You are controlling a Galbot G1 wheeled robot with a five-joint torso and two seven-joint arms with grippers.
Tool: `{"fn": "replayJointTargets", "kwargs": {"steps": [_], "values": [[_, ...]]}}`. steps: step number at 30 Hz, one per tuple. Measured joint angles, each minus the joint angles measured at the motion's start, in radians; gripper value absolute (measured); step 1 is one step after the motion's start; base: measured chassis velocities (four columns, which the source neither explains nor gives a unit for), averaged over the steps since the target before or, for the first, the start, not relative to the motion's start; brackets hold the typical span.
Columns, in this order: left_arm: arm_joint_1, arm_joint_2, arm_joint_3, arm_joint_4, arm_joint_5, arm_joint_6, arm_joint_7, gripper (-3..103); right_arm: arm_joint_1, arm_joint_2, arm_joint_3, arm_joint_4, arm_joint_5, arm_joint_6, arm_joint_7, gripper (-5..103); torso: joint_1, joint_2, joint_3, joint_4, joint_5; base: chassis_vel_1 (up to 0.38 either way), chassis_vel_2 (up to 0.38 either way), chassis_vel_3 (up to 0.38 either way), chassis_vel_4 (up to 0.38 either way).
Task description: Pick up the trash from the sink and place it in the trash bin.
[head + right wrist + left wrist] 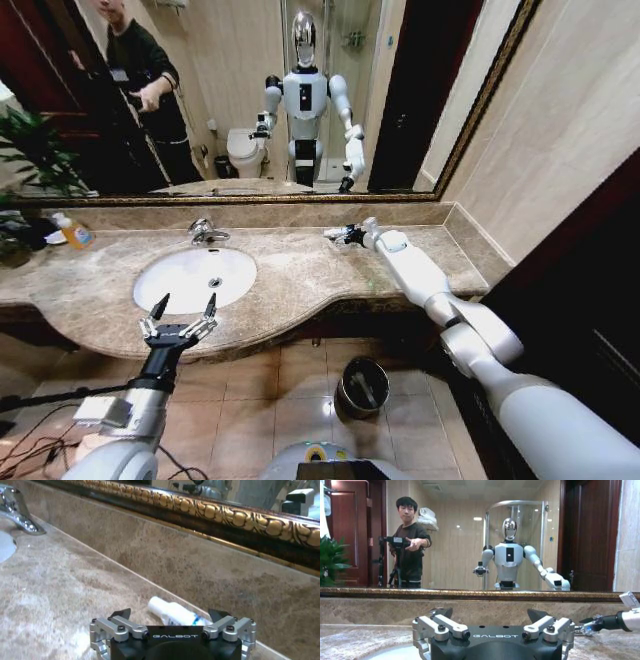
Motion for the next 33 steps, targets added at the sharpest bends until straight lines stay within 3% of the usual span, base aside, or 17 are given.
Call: {"fn": "replayJointTargets", "kwargs": {"steps": [20,23,27,30,33], "values": [[0.0,0.0,0.0,0.0,0.0,0.0,0.0,100,-0.055,0.011,0.004,0.056,0.048,-0.039,0.087,100,0.0,0.0,0.0,0.0001,-0.0001,0.0,0.0,0.0,0.0],[0.0,0.0,0.0,0.0,0.0,0.0,0.0,100,-0.091,-0.027,-0.009,0.149,0.062,-0.07,0.124,100,0.0,0.0,0.0,0.0004,0.0,0.0,0.0,0.0,0.0],[0.0,0.0,0.0,0.0,0.0,0.0,0.0,100,-0.181,-0.157,-0.053,0.412,0.174,-0.199,0.241,100,0.0,0.0,0.0,-0.0003,0.0002,0.0,0.0,0.0,0.0],[0.0,0.0,0.0,0.0,0.0,0.0,0.0,100,-0.195,-0.198,-0.064,0.481,0.231,-0.215,0.246,100,0.0,0.0,0.0,-0.0008,0.0001,0.0,0.0,0.0,0.0],[0.0,0.0,0.0,0.0,0.0,0.0,0.0,100,-0.178,-0.192,-0.069,0.459,0.25,-0.203,0.246,100,0.0,0.0,0.0,-0.0005,0.0003,0.0,0.0,0.0,0.0]]}}
